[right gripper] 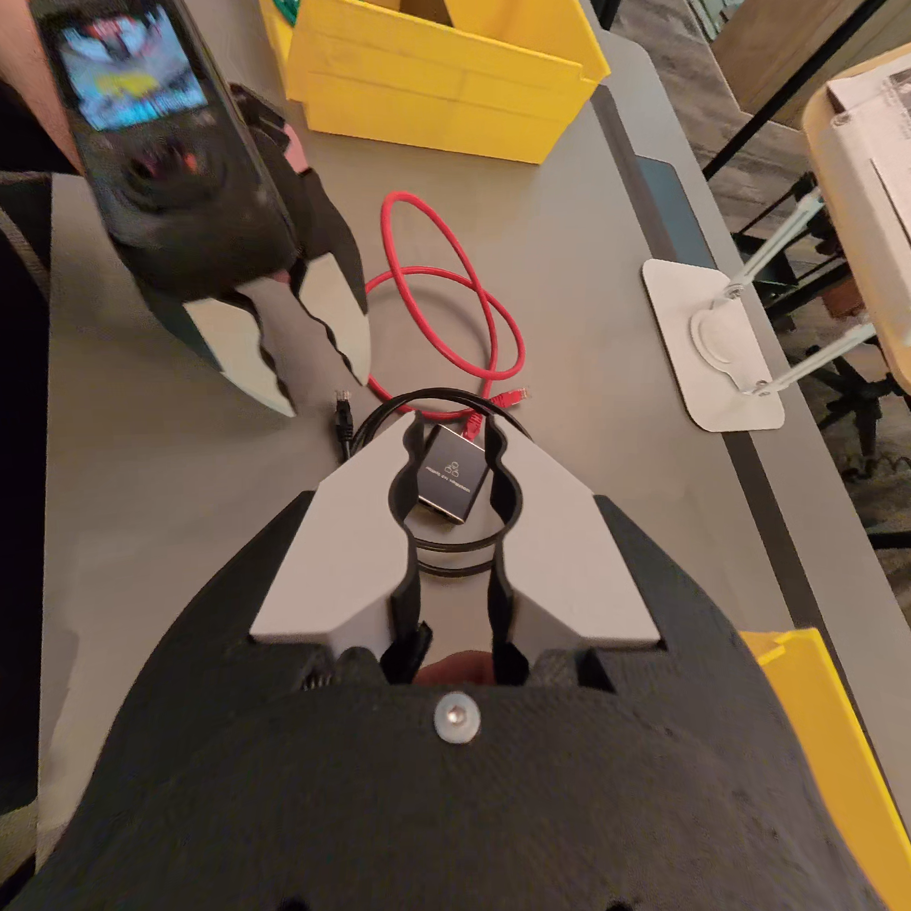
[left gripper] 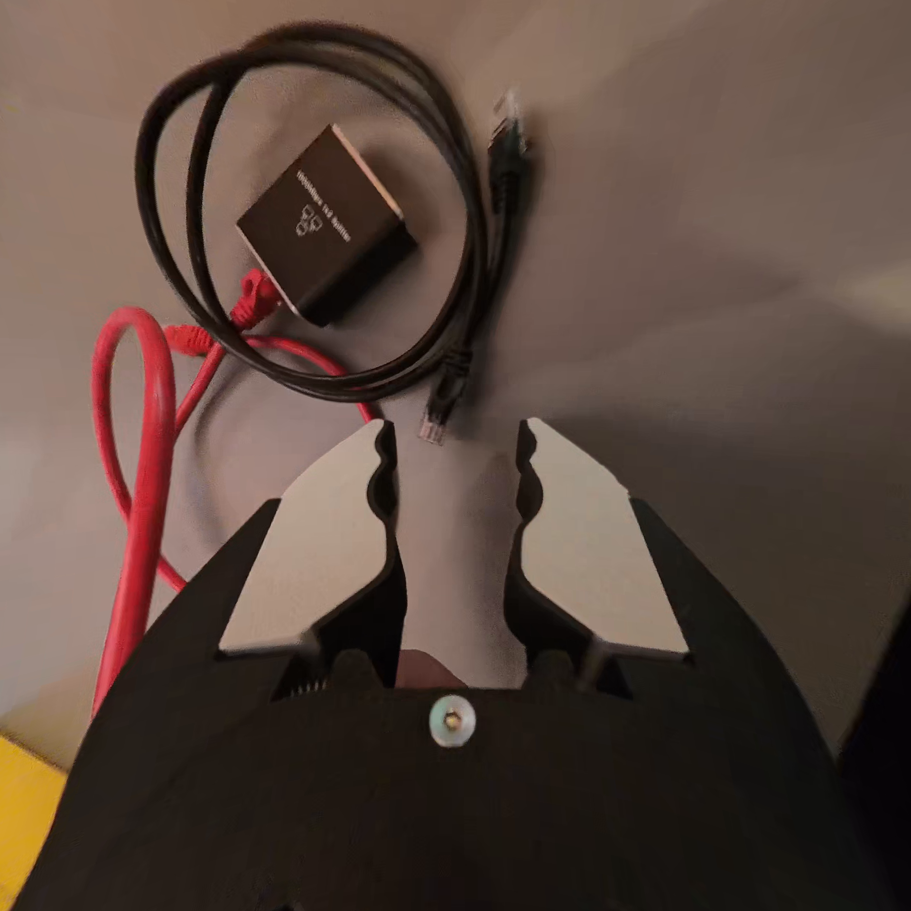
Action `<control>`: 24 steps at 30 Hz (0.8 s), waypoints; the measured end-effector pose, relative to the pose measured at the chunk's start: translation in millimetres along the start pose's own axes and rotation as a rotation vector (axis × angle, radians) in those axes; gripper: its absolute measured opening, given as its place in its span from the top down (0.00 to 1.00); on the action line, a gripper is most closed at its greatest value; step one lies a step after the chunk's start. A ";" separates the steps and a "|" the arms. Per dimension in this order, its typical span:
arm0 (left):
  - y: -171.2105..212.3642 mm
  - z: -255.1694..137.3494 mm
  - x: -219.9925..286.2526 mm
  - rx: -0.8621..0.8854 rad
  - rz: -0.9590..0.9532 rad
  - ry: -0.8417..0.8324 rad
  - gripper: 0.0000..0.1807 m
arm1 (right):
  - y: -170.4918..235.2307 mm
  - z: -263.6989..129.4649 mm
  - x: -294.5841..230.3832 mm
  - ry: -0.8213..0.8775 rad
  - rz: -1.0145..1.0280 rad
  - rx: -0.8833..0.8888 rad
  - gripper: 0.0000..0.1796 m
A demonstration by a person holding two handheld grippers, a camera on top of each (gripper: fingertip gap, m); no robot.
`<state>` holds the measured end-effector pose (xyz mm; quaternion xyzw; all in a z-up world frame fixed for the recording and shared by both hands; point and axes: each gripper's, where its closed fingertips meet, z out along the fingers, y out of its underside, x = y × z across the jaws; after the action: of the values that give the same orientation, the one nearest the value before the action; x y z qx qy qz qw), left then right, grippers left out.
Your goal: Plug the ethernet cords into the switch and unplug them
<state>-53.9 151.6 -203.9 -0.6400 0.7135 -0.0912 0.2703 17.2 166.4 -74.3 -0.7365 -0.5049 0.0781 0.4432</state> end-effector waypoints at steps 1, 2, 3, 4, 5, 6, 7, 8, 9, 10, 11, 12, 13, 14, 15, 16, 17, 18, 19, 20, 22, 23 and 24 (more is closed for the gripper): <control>5.2 6.1 -4.6 -0.030 -0.001 -0.034 0.77 | -0.1 1.6 -2.8 -0.009 -0.011 -0.002 0.88; 9.6 10.9 -7.2 -0.055 0.003 -0.053 0.80 | -0.2 3.1 -5.2 -0.015 -0.023 -0.004 0.88; 6.6 12.9 -10.3 -0.031 -0.003 -0.070 0.83 | -0.2 4.3 -7.2 -0.020 -0.035 -0.006 0.88; 4.3 14.7 -11.2 -0.016 -0.016 -0.069 0.84 | -0.1 5.5 -9.3 -0.025 -0.046 -0.009 0.88; 4.1 16.5 -10.7 -0.012 -0.018 -0.062 0.86 | 0.4 6.7 -11.5 -0.032 -0.055 -0.014 0.88; 4.7 18.0 -11.5 -0.015 -0.008 -0.064 0.90 | 0.8 7.9 -13.4 -0.040 -0.064 -0.018 0.88; 4.3 18.9 -14.1 -0.010 -0.002 -0.081 0.91 | 1.1 8.9 -15.2 -0.047 -0.071 -0.019 0.88; 4.3 19.1 -14.2 -0.009 -0.002 -0.080 0.91 | 1.4 10.0 -17.1 -0.056 -0.075 -0.019 0.88; 4.3 18.1 -14.7 -0.008 -0.006 -0.079 0.91 | 2.0 10.9 -19.2 -0.068 -0.076 -0.018 0.88; 2.1 15.8 -17.1 0.006 -0.009 -0.090 0.91 | 2.6 11.8 -22.0 -0.084 -0.076 -0.017 0.87; -1.1 11.8 -19.4 0.027 -0.012 -0.098 0.92 | 3.2 12.8 -24.9 -0.100 -0.077 -0.012 0.87; -4.1 6.7 -20.5 0.046 -0.021 -0.091 0.92 | 3.4 14.0 -28.1 -0.119 -0.072 -0.004 0.86; -7.1 0.9 -21.4 0.061 -0.028 -0.083 0.92 | 3.2 15.3 -31.8 -0.142 -0.062 0.006 0.84; -10.8 -5.8 -23.7 0.080 -0.024 -0.087 0.92 | 2.0 16.8 -35.1 -0.163 -0.051 0.019 0.82; -15.2 -13.2 -26.1 0.102 -0.011 -0.097 0.92 | 0.0 18.7 -38.0 -0.178 -0.046 0.036 0.83; -19.5 -20.2 -26.6 0.120 0.009 -0.100 0.92 | -1.6 20.9 -41.0 -0.193 -0.046 0.050 0.83; -23.3 -26.7 -27.1 0.133 0.030 -0.106 0.92 | -2.1 23.5 -44.5 -0.210 -0.045 0.057 0.83; -26.9 -32.5 -27.9 0.146 0.051 -0.117 0.92 | -1.9 26.6 -47.2 -0.221 -0.044 0.057 0.83; -30.3 -37.7 -28.8 0.160 0.066 -0.128 0.92 | -1.2 30.0 -48.9 -0.225 -0.042 0.056 0.82; -32.9 -42.1 -29.6 0.172 0.073 -0.135 0.93 | -0.2 33.5 -50.4 -0.229 -0.040 0.053 0.81; -36.8 -49.9 -32.9 0.198 0.075 -0.156 0.93 | 1.4 39.0 -54.0 -0.240 -0.041 0.050 0.81; -37.4 -52.8 -33.0 0.207 0.070 -0.152 0.93 | 1.3 41.0 -55.4 -0.243 -0.041 0.052 0.82; -37.6 -55.6 -33.4 0.216 0.071 -0.153 0.93 | 0.6 42.4 -56.5 -0.247 -0.036 0.057 0.81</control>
<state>-48.2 165.6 -130.5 -0.5865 0.6992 -0.1087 0.3941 -33.3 144.8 -118.8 -0.6992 -0.5664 0.1747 0.3997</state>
